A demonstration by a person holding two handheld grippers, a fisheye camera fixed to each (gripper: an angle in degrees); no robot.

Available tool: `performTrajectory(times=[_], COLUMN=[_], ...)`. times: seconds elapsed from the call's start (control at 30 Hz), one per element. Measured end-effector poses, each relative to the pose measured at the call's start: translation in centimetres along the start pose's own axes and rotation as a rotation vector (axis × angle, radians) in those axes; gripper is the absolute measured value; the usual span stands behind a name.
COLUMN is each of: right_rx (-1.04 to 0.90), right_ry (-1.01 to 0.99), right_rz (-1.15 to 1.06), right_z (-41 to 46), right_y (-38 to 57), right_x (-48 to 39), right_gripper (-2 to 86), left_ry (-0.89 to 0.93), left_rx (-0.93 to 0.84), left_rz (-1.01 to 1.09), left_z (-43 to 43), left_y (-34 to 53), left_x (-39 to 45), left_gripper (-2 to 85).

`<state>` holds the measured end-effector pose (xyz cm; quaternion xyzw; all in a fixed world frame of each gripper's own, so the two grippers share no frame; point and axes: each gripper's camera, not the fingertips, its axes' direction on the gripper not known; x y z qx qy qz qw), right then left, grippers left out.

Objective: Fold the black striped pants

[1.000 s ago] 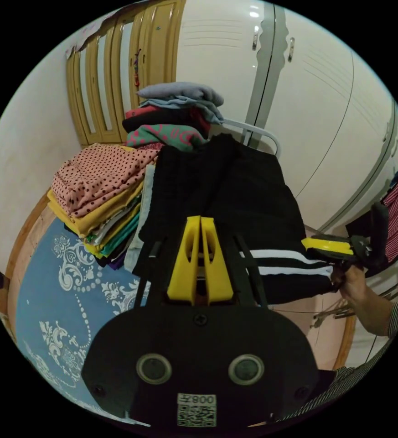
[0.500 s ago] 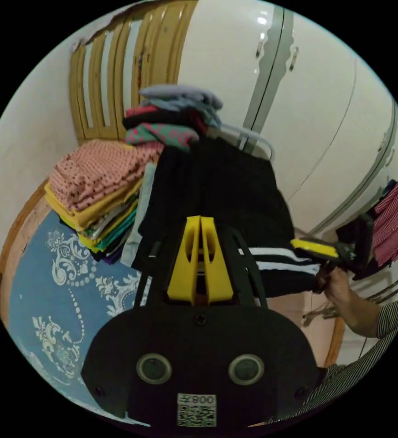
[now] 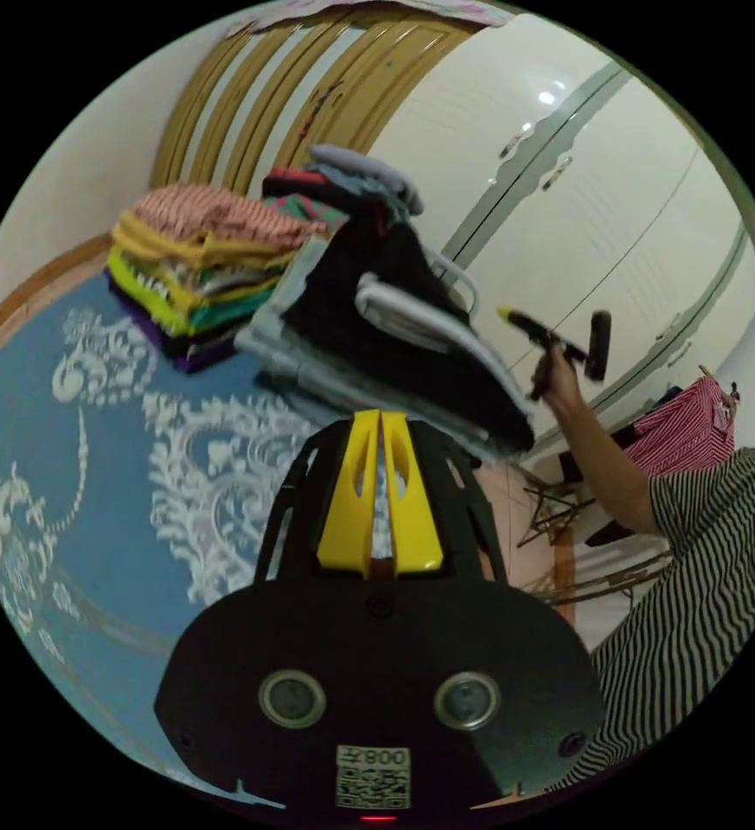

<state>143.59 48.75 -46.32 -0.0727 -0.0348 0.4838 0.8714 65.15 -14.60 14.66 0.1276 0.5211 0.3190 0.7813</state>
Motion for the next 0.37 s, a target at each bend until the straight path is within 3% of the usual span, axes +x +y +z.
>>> performTrajectory(times=[0.23,0.37], right_rx=[-0.156,-0.231], right_ry=[0.099,0.153], right_rz=[-0.046,-0.082], right_z=[5.8,8.6], right_y=[-8.1,-11.3], right_x=[-0.8,-2.6], right_gripper=[8.5,9.4], left_ry=[-0.14,-0.182], left_rx=[-0.26,-0.26], left_rz=[-0.191,-0.191], left_z=[0.9,0.2], left_y=[9.9,12.6], left_x=[-2.9,-2.9], left_gripper=[0.3,0.3])
